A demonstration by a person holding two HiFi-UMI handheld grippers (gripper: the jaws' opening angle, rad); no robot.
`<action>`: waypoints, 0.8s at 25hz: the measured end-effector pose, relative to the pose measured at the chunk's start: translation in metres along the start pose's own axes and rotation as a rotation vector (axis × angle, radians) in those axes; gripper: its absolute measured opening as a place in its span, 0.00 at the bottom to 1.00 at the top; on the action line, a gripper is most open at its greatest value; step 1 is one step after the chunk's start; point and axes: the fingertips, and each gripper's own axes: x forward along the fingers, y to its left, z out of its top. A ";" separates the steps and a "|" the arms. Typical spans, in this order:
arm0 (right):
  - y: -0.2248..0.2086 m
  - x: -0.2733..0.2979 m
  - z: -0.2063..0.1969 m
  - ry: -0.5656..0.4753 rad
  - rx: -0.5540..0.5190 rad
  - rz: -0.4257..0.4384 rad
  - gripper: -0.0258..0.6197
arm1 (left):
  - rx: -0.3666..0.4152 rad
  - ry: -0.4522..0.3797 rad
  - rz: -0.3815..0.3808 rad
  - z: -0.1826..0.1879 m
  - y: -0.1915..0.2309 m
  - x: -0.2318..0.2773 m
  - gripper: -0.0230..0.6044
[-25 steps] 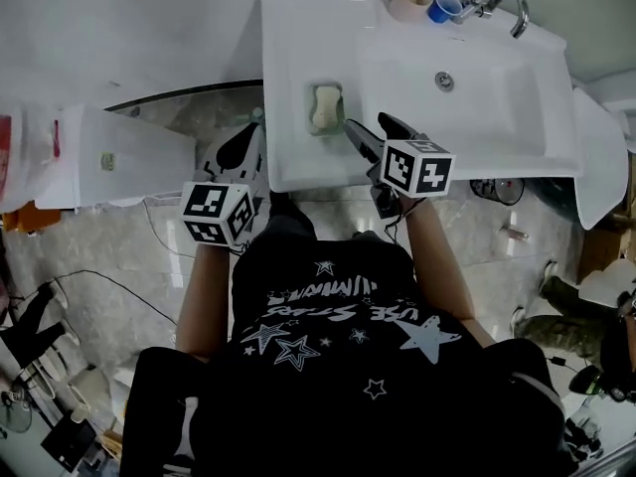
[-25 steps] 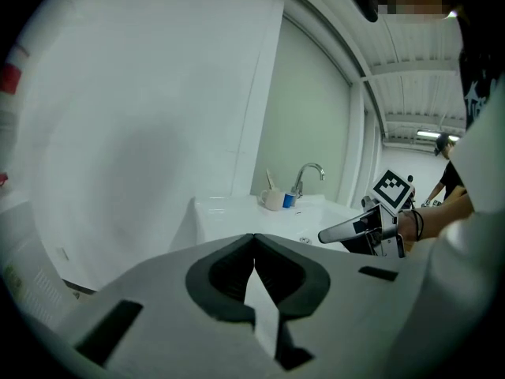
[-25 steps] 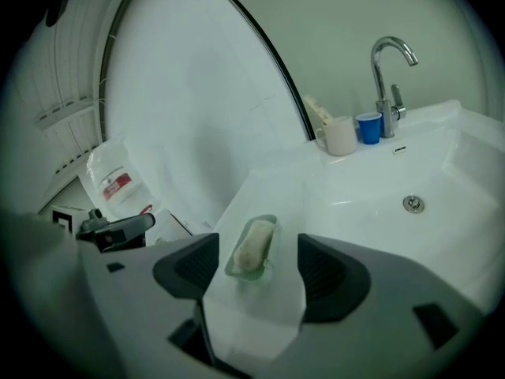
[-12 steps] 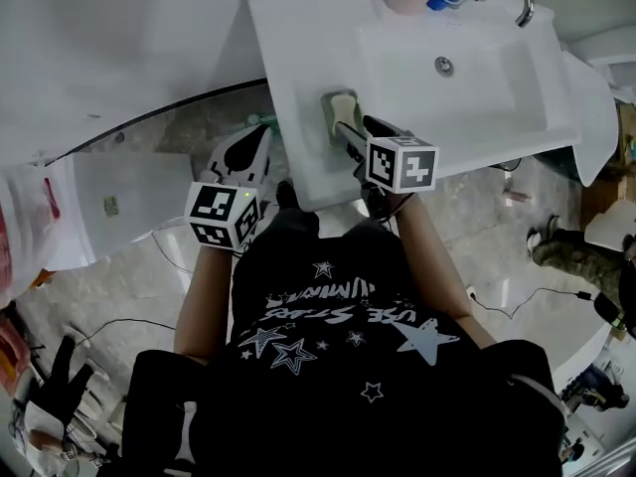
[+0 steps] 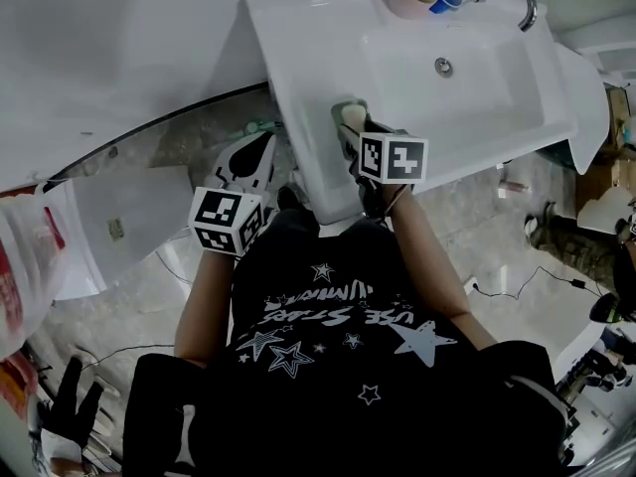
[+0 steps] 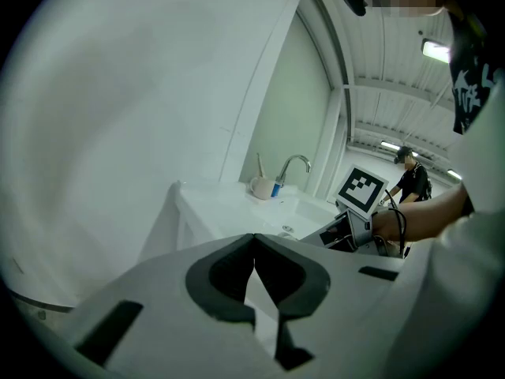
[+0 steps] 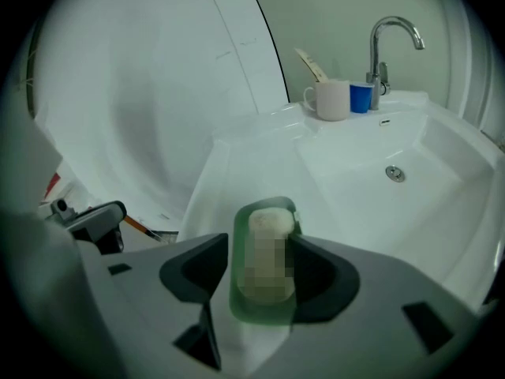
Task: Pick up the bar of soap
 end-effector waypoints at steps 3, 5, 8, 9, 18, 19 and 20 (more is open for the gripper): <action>-0.002 0.004 -0.001 0.020 -0.014 -0.047 0.41 | -0.004 0.002 -0.011 0.000 0.006 0.002 0.05; -0.005 0.006 -0.001 0.029 -0.014 -0.075 0.38 | -0.004 0.003 -0.019 0.001 0.008 0.004 0.05; -0.007 0.007 -0.001 0.047 -0.030 -0.109 0.35 | -0.002 0.004 -0.032 0.001 0.009 0.006 0.05; -0.007 0.007 -0.002 0.060 -0.046 -0.121 0.36 | -0.001 0.004 -0.036 0.001 0.009 0.006 0.05; -0.010 0.017 -0.004 0.199 -0.178 -0.210 0.34 | -0.003 0.003 -0.047 -0.001 0.015 0.007 0.05; -0.010 0.018 -0.004 0.225 -0.188 -0.208 0.34 | -0.004 0.003 -0.046 0.000 0.016 0.007 0.05; -0.010 0.019 -0.005 0.254 -0.196 -0.210 0.34 | -0.004 0.003 -0.044 0.000 0.017 0.006 0.05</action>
